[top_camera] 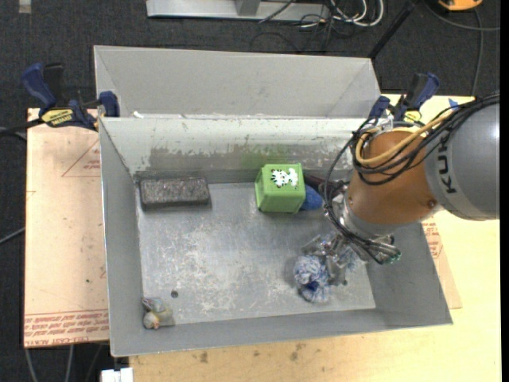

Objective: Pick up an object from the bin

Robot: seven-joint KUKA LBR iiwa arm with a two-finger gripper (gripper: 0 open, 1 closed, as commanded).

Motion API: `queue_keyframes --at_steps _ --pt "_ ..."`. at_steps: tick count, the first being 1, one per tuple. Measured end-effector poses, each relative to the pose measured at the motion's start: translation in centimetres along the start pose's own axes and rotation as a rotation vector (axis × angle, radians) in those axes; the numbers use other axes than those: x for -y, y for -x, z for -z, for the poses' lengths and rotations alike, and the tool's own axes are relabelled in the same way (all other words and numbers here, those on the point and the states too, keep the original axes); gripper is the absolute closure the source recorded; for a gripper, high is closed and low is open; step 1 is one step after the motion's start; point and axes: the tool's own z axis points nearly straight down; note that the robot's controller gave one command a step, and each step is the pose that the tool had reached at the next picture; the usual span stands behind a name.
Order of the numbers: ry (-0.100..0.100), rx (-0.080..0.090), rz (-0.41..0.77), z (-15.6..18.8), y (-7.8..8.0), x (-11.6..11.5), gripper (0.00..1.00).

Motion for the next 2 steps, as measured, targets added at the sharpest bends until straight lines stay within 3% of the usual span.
queue_keyframes --at_steps 1,2 --pt "0.0 0.0 0.0 0.0 0.0 0.0 1.0" --pt "-0.004 0.006 -0.023 15.2 1.2 -0.7 1.0"
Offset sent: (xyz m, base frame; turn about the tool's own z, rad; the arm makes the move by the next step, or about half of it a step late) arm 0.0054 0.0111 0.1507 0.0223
